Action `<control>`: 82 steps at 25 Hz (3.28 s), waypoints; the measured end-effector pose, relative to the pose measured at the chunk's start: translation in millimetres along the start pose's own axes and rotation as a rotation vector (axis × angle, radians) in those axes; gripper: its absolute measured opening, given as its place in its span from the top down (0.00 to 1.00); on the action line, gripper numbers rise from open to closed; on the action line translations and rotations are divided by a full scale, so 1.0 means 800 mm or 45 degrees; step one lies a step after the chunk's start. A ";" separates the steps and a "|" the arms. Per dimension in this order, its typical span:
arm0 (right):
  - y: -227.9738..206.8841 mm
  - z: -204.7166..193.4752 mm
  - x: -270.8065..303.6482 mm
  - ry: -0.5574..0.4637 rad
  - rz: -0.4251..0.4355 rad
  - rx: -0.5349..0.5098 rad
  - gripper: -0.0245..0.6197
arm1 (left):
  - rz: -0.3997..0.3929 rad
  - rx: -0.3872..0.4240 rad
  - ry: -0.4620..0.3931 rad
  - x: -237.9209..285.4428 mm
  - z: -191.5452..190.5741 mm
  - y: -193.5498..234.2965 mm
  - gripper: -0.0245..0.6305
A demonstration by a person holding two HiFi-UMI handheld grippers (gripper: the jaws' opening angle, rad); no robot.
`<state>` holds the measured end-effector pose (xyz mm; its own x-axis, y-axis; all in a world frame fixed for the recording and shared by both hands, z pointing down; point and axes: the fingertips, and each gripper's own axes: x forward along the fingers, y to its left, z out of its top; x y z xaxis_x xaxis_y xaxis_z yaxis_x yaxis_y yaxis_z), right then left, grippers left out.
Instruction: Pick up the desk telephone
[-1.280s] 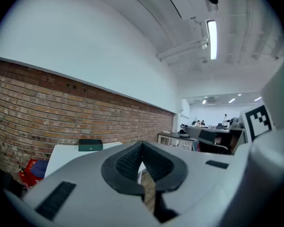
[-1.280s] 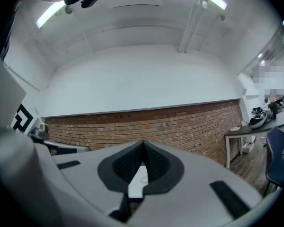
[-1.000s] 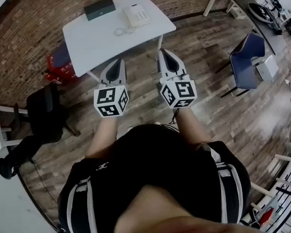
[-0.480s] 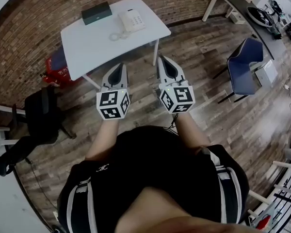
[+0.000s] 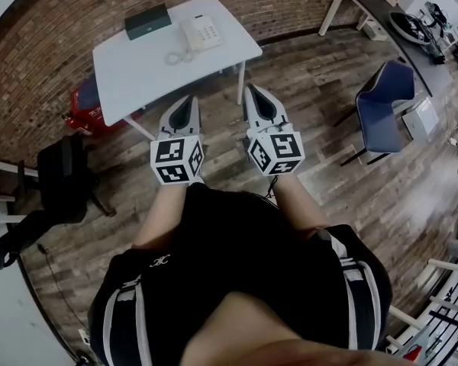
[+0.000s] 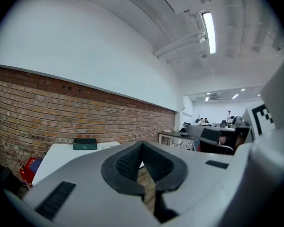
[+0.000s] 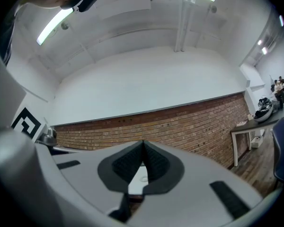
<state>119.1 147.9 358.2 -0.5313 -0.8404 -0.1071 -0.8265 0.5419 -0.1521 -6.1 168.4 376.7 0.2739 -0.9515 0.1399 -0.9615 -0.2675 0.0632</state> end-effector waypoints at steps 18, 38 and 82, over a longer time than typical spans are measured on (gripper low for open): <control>-0.037 -0.019 0.093 0.014 0.021 -0.039 0.96 | 0.036 -0.063 -0.026 0.090 -0.002 0.059 0.96; -0.113 -0.054 0.323 0.111 0.053 -0.035 0.96 | 0.026 -0.113 0.096 0.304 -0.002 0.167 0.96; -0.248 -0.238 0.665 0.613 0.204 0.013 0.96 | 0.223 -0.309 0.436 0.574 -0.072 0.374 0.96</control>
<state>-34.9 -408.1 518.3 -0.6790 -0.6534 0.3347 -0.7268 0.6626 -0.1808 -166.4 -339.7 517.0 0.1390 -0.8633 0.4853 -0.9720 -0.0251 0.2338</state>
